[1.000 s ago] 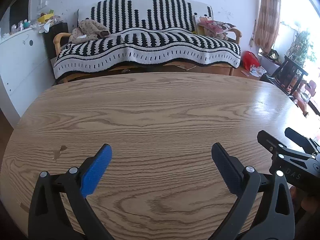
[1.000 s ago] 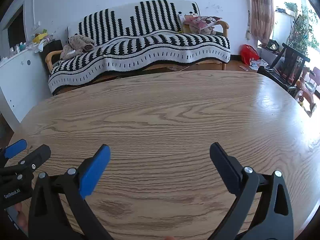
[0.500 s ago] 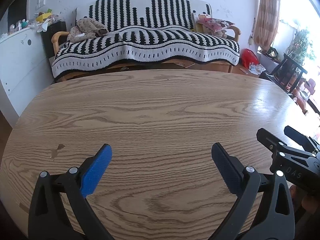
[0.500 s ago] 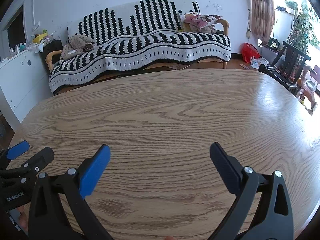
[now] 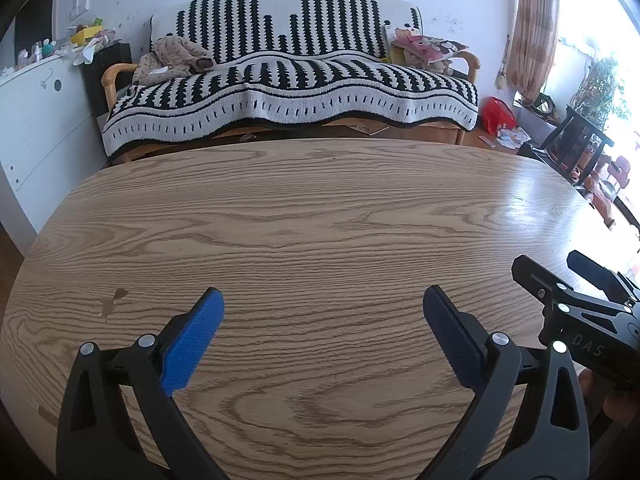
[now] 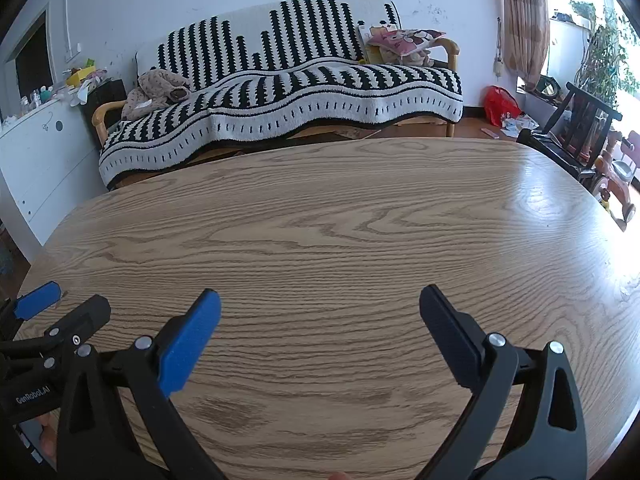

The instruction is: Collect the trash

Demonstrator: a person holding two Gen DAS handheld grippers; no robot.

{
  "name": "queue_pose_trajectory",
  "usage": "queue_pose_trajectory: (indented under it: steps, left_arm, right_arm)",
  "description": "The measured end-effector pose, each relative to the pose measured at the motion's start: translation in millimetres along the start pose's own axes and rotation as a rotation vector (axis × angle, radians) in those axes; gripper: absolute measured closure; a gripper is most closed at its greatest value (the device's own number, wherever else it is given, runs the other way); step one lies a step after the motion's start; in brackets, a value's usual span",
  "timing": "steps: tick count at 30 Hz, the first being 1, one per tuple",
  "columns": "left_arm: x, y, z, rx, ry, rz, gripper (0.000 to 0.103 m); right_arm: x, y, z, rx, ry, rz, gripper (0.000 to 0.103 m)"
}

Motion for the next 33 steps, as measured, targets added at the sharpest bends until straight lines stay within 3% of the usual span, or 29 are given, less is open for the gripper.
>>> queue_pose_trajectory:
  steps: [14,33]
  left_arm:
    - [0.9,1.1,0.8,-0.008,-0.003,0.007,0.006]
    - [-0.8,10.5,0.5,0.019,-0.011,0.032,0.006]
  right_arm:
    - [-1.3,5.3,1.7,-0.048,-0.052,0.009,0.007]
    - [-1.9,8.1,-16.0,-0.043,-0.006,0.031,0.007]
Point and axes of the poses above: each gripper's, at about its wrist camera, not at the fingertips, and y roughly the way its jaws point, z to its left, x to its top, the point moved 6 cm from there along y, roughly the way its jaws point, and after that the axes turned 7 degrees about x, right-handed, at the moved point
